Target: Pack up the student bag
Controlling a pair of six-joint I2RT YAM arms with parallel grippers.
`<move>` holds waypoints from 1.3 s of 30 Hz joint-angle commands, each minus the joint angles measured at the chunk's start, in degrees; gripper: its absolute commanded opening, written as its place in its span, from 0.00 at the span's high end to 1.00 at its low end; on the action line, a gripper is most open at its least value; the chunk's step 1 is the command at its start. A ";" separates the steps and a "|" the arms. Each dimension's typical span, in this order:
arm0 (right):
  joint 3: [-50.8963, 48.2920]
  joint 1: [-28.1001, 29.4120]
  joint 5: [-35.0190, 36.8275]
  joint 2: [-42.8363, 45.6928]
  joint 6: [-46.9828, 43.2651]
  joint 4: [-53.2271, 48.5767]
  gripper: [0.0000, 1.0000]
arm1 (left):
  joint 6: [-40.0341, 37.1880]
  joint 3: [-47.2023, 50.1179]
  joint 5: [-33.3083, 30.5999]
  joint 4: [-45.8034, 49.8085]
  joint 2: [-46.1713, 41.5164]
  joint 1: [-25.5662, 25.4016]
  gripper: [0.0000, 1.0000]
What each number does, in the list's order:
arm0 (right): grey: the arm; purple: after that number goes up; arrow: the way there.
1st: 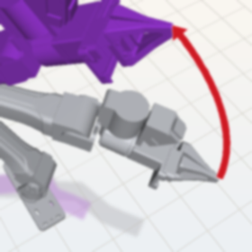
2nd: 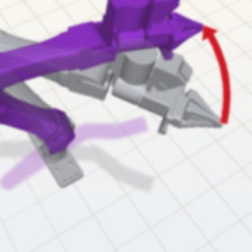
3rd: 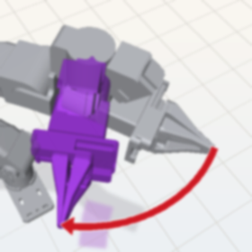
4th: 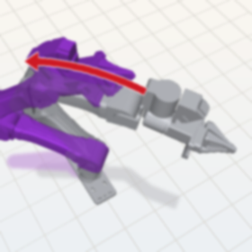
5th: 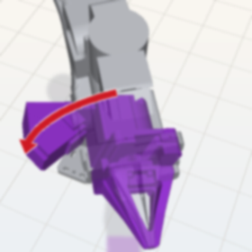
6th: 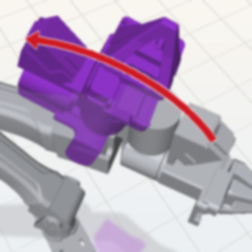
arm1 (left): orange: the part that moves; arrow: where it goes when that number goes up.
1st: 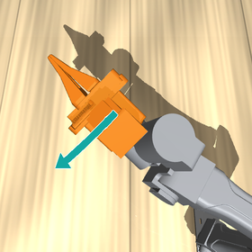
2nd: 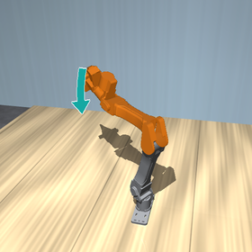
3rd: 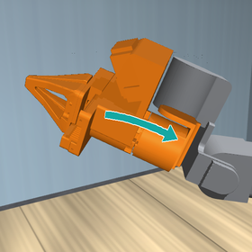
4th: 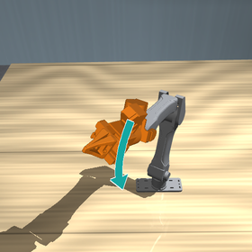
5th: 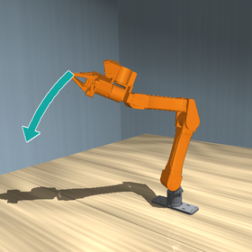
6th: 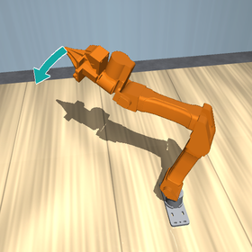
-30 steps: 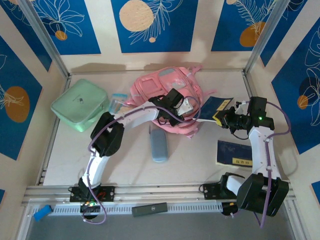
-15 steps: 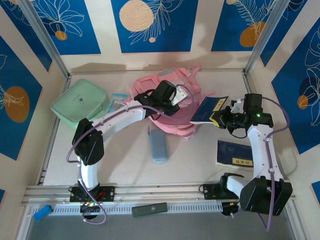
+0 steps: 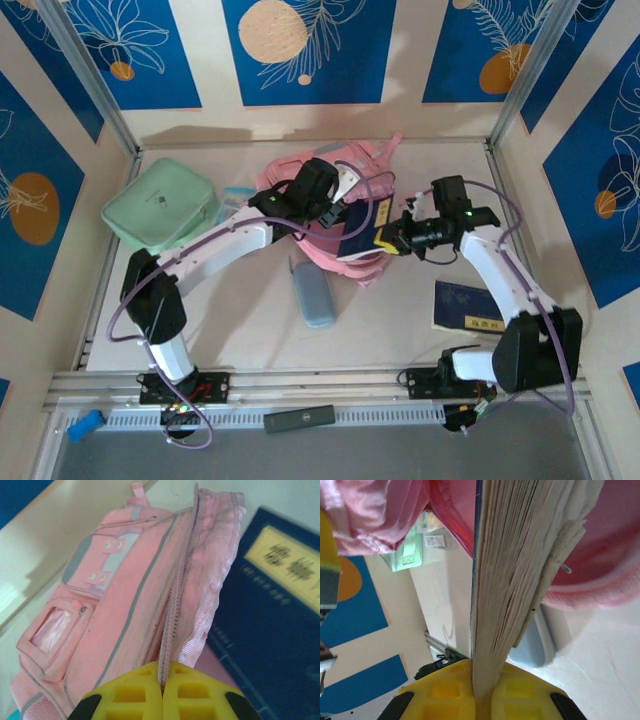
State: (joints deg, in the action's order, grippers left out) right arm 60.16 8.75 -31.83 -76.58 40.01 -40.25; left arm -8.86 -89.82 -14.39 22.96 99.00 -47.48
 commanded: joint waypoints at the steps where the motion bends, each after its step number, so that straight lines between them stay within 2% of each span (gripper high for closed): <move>1: 2.24 1.21 -5.54 -7.07 2.78 13.94 1.00 | 1.22 1.39 -4.08 -7.73 -5.48 0.19 1.00; 3: 4.12 1.85 -6.34 -12.79 3.41 18.64 1.00 | 0.83 1.93 -5.27 -9.23 -5.97 0.19 1.00; 5: 7.34 2.84 -4.25 -18.16 2.76 20.09 1.00 | 0.94 0.68 -6.32 -8.12 -5.42 0.20 1.00; 8: 13.27 3.97 -3.54 -25.82 0.88 19.49 1.00 | 1.79 0.47 -8.02 -8.56 -5.22 0.16 1.00; 11: 17.98 3.83 -0.51 -31.47 -1.43 17.07 1.00 | 2.52 -0.04 -6.66 -9.04 -5.03 0.20 1.00; 15: 21.94 2.42 0.48 -36.92 -3.80 13.31 0.89 | 3.16 -1.01 -6.75 -8.58 -4.54 0.26 1.00; 19: 20.68 3.10 4.97 -34.44 -7.23 11.27 0.72 | 2.97 -1.32 -7.15 -8.37 -3.93 0.24 1.00; 21: 19.19 3.13 6.27 -32.89 -7.66 11.27 0.69 | 3.15 -1.37 -8.70 -8.71 -3.71 0.27 1.00; 23: 17.67 3.09 6.58 -32.18 -7.69 11.93 0.71 | 3.16 -1.24 -8.67 -8.99 -3.48 0.36 1.00; 26: 17.12 4.73 8.56 -31.69 -9.84 10.68 0.91 | 3.07 -2.04 -8.38 -8.63 -2.89 0.53 1.00; 27: 16.71 5.48 8.60 -31.10 -10.37 11.09 0.94 | 2.98 -2.27 -8.39 -8.43 -2.81 0.55 1.00; 30: 13.53 7.99 6.14 -28.61 -11.37 14.92 0.98 | 2.47 -2.81 -8.33 -8.20 -2.41 0.63 1.00; 34: 11.62 10.38 7.77 -27.88 -13.67 15.68 1.00 | 1.76 -2.91 -7.16 -8.38 -2.66 0.68 1.00; 36: 13.50 9.96 11.38 -29.68 -13.79 12.40 1.00 | 1.79 -3.12 -6.93 -8.16 -2.59 0.67 1.00; 39: 12.13 7.63 12.16 -28.74 -9.75 14.56 1.00 | 1.90 -3.34 -6.11 -7.48 -2.74 0.70 1.00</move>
State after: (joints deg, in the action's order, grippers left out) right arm 72.62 18.87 -21.93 -105.86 28.60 -25.96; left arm -6.48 -89.49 -21.04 19.31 97.25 -47.00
